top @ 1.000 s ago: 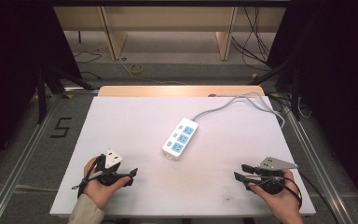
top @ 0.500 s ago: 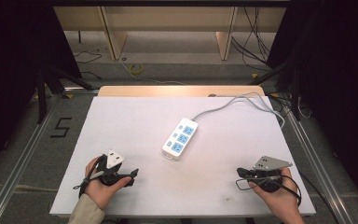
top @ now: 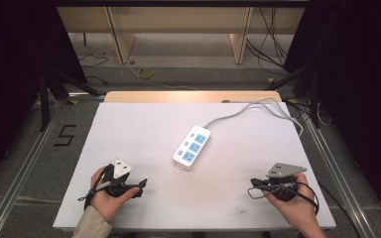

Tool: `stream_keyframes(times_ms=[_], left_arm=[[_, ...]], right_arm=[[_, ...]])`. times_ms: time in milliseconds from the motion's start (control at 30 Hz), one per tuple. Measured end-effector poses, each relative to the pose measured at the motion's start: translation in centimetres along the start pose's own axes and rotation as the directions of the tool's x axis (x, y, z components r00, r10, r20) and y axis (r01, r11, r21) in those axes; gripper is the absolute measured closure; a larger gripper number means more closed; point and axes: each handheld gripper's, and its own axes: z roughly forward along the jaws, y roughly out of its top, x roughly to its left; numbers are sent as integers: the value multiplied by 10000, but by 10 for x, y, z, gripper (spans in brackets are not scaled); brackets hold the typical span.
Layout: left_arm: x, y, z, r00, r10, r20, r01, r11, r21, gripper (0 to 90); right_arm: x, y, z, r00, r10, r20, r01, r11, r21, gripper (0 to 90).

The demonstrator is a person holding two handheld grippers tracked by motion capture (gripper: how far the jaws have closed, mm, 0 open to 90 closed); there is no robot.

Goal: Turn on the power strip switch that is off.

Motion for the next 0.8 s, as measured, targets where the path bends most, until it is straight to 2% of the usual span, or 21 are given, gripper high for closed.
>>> stream_keyframes(times_ms=[333,800], left_arm=[[0,0,0,10000,25,7,-25,10000,16,185],[0,0,0,10000,44,-4,-44,10000,-3,185]], right_arm=[[2,12,5,9998,25,-192,-15,9986,529,900],[4,25,12,9994,34,-343,-2,9956,934,900]])
